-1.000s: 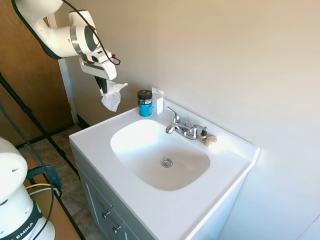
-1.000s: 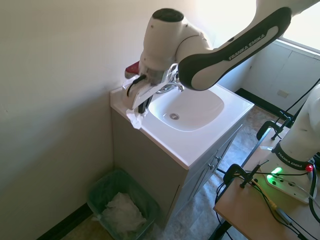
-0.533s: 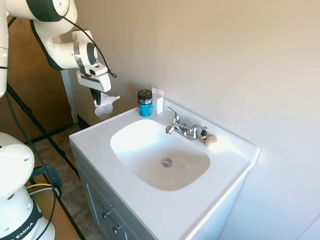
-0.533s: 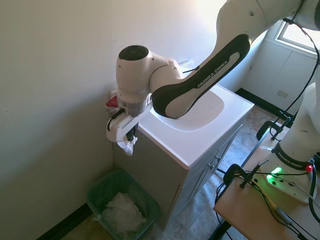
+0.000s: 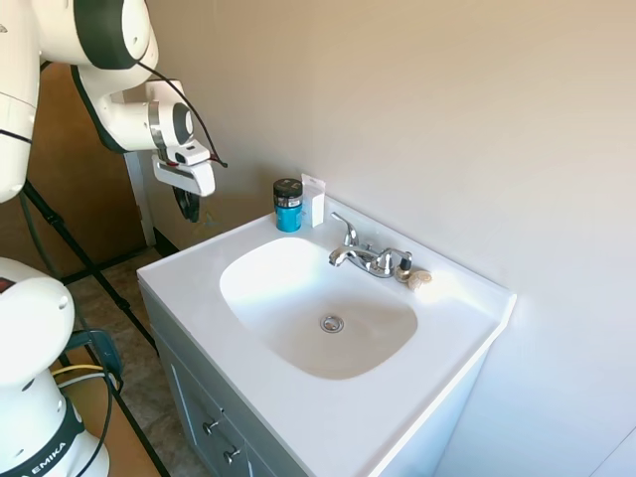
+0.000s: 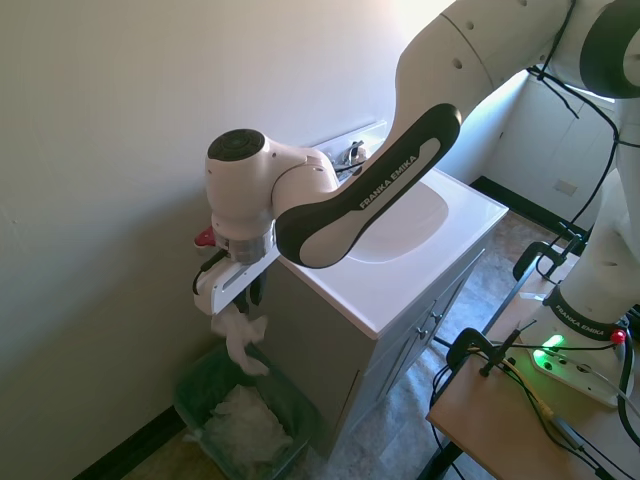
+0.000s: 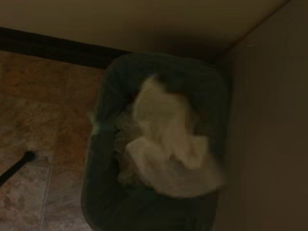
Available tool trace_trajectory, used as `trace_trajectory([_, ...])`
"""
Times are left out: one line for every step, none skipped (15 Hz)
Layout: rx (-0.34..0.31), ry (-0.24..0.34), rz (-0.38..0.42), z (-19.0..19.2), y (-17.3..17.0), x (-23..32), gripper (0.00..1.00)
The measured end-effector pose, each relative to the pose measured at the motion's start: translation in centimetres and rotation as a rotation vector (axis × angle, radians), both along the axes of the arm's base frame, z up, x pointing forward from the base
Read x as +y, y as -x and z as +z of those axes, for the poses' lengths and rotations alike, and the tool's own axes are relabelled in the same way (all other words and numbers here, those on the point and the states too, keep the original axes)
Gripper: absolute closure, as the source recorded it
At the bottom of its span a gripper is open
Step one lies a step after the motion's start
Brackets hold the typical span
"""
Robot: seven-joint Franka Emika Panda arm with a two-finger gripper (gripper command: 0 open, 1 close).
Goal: Throw the tissue in the trash bin
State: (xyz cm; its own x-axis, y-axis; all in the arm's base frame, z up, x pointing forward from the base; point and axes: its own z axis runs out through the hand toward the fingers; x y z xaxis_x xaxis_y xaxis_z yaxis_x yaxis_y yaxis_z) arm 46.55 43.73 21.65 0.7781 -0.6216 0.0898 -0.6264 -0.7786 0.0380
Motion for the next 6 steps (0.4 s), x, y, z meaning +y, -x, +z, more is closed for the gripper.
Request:
trace_trajectory([-0.002, 0.003, -0.011, -0.3, -0.1, 0.0, 0.0])
trace_trajectory([-0.005, 0.005, -0.022, -0.4, -0.4, -0.2, 0.0])
trace_trajectory([-0.015, 0.004, -0.034, -0.1, -1.1, -0.6, 0.0])
trace_trajectory([-0.028, -0.001, -0.044, 0.5, -1.8, -1.0, 0.0])
trace_trajectory([-0.045, -0.007, -0.055, 1.4, -2.3, -1.3, 0.0])
trace_trajectory([-0.063, -0.017, -0.065, 2.6, -2.5, -1.3, 0.0])
